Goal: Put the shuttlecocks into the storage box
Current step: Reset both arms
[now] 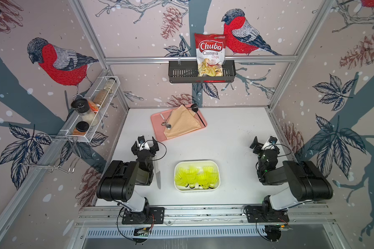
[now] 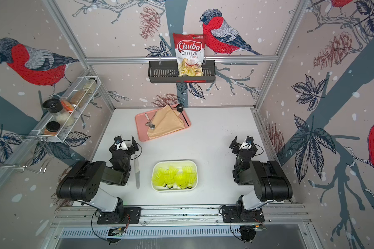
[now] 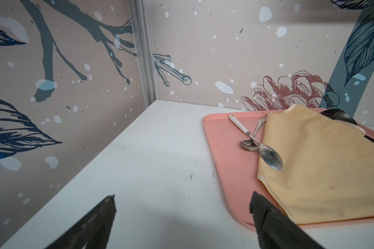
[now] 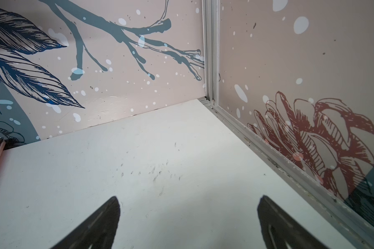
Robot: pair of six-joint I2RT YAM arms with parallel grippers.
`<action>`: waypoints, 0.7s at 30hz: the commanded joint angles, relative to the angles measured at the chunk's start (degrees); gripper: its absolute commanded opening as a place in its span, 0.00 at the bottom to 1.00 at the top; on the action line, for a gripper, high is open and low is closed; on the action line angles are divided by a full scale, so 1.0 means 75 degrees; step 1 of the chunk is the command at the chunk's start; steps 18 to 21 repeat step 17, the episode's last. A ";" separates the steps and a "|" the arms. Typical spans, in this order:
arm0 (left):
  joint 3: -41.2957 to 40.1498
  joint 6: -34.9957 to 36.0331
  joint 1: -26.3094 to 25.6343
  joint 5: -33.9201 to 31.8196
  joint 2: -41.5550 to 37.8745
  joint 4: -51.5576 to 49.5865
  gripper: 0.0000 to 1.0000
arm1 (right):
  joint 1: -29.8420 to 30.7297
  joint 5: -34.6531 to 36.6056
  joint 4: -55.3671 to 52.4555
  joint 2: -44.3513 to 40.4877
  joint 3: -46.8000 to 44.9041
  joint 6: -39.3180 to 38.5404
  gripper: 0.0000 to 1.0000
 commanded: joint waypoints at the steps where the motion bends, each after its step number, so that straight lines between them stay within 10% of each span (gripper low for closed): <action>1: 0.0042 0.0003 0.0022 -0.0052 -0.0011 0.0077 1.00 | 0.0013 0.0117 0.0304 0.0021 0.0000 -0.0125 1.00; 21: 0.0030 0.0003 0.0016 -0.0051 -0.0022 0.0104 1.00 | -0.0032 -0.0003 0.0255 0.0012 0.0021 -0.0112 1.00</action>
